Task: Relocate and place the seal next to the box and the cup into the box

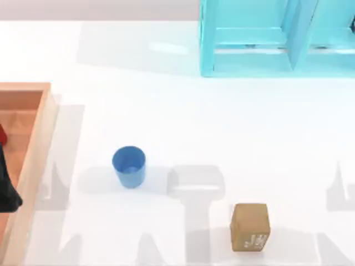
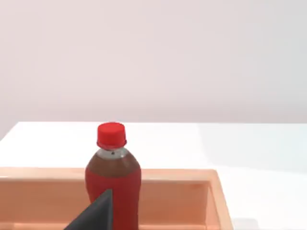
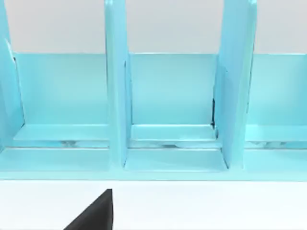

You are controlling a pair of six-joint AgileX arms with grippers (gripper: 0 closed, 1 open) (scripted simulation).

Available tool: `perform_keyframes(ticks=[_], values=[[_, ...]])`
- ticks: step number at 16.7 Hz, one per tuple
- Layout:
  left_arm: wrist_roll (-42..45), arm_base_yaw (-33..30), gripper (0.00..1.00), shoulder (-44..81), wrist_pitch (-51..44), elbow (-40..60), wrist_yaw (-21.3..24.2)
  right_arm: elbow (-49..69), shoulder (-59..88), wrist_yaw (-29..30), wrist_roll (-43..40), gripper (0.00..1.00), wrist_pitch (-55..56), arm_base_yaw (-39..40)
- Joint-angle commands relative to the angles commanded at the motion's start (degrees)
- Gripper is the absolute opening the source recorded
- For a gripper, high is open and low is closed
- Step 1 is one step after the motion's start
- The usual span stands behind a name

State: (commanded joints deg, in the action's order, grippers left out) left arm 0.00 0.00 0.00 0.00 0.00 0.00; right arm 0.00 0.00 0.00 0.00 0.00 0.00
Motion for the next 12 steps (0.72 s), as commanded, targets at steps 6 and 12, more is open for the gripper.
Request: perform_keyframes(ticks=[6, 12], values=[[-4.2, -1.0, 1.00, 5.7, -4.0, 5.2, -0.9, 0.0, 0.0, 0.0, 0.0, 1.00, 0.0, 0.0], [-19.4, -7.0, 1.00, 32.2, -19.5, 26.2, -3.8, 0.0, 0.0, 0.0, 0.0, 1.00, 0.0, 0.0]])
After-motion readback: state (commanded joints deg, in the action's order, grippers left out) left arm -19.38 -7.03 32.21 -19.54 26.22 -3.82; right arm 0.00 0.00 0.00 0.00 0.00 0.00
